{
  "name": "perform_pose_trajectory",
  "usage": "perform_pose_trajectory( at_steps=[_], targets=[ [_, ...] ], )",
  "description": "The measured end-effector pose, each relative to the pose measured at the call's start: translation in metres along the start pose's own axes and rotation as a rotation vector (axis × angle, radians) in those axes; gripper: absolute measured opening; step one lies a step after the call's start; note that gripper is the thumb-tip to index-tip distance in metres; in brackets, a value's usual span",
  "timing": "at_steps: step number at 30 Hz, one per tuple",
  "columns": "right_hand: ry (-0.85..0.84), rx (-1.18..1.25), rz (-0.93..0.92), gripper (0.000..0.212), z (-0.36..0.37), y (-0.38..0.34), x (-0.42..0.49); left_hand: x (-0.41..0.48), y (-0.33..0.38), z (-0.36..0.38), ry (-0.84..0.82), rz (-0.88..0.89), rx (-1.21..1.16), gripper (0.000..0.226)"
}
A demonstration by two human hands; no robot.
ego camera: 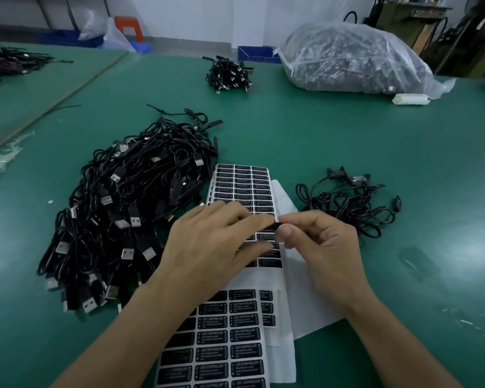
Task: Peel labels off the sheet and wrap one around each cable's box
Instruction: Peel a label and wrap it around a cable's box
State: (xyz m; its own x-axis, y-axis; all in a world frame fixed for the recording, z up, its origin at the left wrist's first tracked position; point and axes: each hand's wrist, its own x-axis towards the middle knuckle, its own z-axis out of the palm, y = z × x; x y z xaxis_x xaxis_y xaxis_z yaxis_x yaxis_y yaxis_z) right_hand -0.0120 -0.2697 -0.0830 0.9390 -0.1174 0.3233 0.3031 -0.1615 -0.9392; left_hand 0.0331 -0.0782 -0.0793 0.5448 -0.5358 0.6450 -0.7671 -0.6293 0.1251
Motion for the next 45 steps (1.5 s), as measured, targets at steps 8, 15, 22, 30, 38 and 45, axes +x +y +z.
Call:
perform_pose_trajectory(
  at_steps=[8, 15, 22, 30, 38, 45],
  targets=[
    [0.087, -0.131, 0.03, 0.014, 0.005, 0.001, -0.003, 0.002, 0.008, -0.002, 0.0, -0.258, -0.141, 0.02],
    [0.169, -0.199, 0.181, 0.017, -0.003, -0.006, 0.001, 0.002, 0.008, -0.002, -0.097, -0.457, -0.301, 0.051],
    [0.075, 0.261, 0.546, 0.018, -0.01, -0.022, 0.007, 0.001, 0.003, 0.006, -0.16, -0.512, -0.311, 0.028],
    [0.006, 0.513, 0.716, 0.05, -0.011, -0.029, 0.01, 0.0, 0.0, 0.01, -0.144, -0.556, -0.361, 0.016],
    [-0.175, 0.107, 0.648, 0.024, -0.004, -0.027, 0.006, -0.001, -0.002, 0.008, -0.17, -0.531, -0.283, 0.025],
    [-0.164, 0.032, 0.679, 0.015, -0.001, -0.023, 0.008, -0.001, -0.001, 0.003, -0.161, -0.483, -0.277, 0.035]
  ],
)
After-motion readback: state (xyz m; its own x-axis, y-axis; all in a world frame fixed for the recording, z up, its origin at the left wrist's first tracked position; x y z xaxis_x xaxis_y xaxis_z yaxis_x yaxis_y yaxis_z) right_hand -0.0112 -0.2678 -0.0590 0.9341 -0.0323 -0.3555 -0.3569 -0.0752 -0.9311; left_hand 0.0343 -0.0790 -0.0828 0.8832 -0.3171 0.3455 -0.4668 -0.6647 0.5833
